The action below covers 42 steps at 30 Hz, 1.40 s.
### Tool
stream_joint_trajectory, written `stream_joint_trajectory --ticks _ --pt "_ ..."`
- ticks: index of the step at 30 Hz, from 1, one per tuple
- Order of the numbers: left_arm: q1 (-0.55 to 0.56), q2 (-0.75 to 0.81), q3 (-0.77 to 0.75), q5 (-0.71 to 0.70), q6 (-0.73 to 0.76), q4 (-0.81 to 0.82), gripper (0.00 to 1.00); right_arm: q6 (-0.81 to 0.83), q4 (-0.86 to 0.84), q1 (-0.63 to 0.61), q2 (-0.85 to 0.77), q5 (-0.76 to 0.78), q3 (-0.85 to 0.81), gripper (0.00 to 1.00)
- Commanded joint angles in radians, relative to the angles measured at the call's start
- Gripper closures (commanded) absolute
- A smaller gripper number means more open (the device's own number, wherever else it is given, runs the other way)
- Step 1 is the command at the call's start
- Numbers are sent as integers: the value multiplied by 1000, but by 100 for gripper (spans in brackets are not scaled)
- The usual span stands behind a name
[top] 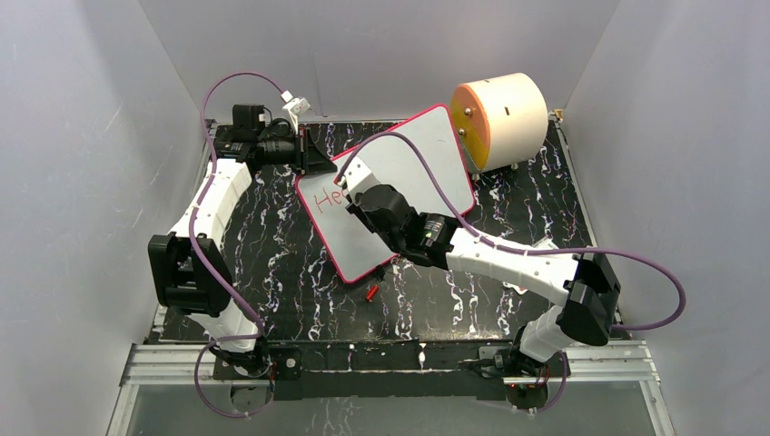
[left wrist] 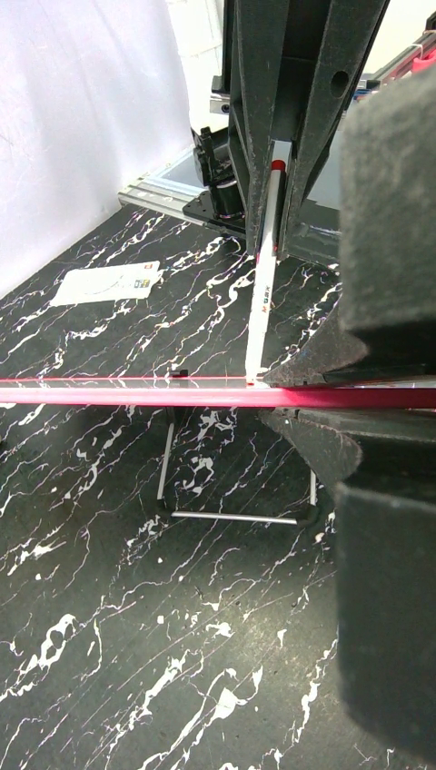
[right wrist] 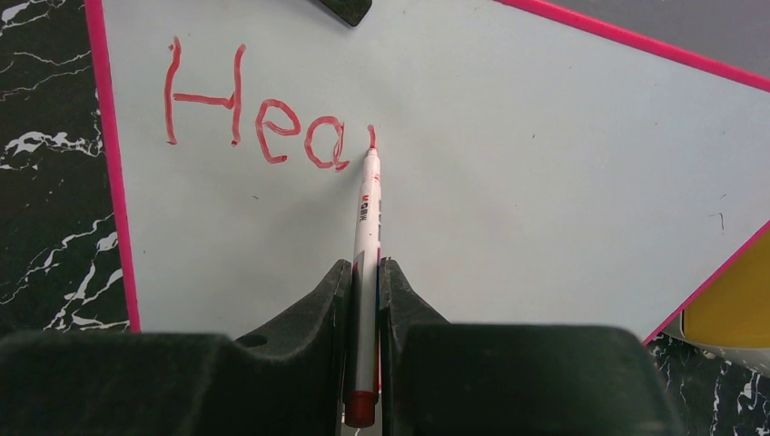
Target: Write a sentence on the whiteboard
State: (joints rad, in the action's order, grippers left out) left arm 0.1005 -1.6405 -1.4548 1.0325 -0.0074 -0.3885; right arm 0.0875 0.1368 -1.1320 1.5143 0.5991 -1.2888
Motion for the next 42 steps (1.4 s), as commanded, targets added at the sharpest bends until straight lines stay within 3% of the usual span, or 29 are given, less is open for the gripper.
stream_joint_trajectory --ticks 1,22,42 --pt "11 2 21 5 14 -46 100 -27 26 6 10 -6 -54 100" --pt "11 1 23 4 -15 -39 100 -52 71 8 2 -26 -58 100" --pt "11 4 24 15 -18 -39 100 -17 -104 7 -21 42 10 100"
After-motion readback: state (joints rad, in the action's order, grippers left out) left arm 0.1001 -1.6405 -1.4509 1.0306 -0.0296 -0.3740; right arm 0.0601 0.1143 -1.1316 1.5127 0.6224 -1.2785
